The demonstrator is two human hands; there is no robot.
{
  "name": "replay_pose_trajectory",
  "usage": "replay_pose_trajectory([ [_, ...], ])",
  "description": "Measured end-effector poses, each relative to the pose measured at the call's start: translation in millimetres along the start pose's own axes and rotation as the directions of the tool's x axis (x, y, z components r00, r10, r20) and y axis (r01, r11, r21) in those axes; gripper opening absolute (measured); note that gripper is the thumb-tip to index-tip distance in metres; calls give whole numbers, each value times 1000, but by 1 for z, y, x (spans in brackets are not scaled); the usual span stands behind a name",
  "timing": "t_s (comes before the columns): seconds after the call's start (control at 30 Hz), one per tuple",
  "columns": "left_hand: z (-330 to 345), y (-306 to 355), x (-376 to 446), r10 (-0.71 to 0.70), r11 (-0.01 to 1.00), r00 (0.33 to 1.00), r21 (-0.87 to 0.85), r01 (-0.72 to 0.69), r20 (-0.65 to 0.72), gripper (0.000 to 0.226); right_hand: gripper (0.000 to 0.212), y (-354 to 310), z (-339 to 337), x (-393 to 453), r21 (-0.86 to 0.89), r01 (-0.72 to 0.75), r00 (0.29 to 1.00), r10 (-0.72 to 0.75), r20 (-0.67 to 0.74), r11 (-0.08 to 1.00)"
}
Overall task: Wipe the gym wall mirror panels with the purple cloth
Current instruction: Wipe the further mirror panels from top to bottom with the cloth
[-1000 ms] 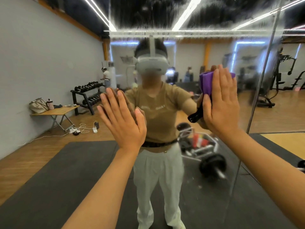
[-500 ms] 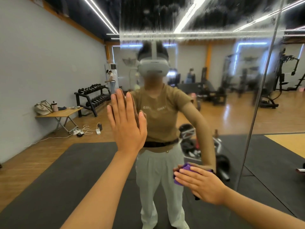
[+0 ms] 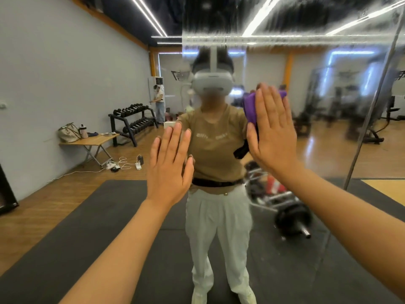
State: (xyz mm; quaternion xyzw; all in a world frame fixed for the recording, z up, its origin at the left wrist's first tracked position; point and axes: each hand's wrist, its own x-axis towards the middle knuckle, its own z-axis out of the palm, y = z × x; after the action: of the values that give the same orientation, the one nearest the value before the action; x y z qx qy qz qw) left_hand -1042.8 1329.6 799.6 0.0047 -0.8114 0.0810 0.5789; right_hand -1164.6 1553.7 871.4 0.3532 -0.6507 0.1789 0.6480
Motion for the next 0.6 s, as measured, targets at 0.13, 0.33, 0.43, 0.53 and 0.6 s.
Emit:
replay_pose_trajectory([
  [0.13,1,-11,-17,48,998,999,28,-48,4,60,70,-32,8,-96,81,252,943,-264,203,964],
  [0.33,3,-16,-25,58,998,998,35,-59,30,62,82,-45,6,-226,78,701,584,-633,507,709],
  [0.43,5,-17,-25,55,998,997,23,-56,45,62,82,-38,5,-213,126,684,596,-649,472,719],
  [0.53,3,-18,-25,53,998,997,13,-54,47,61,78,-32,4,-152,67,402,871,-404,278,913],
  [0.6,3,-18,-26,52,999,997,5,-53,56,61,68,-31,2,-97,54,203,966,-209,149,978],
])
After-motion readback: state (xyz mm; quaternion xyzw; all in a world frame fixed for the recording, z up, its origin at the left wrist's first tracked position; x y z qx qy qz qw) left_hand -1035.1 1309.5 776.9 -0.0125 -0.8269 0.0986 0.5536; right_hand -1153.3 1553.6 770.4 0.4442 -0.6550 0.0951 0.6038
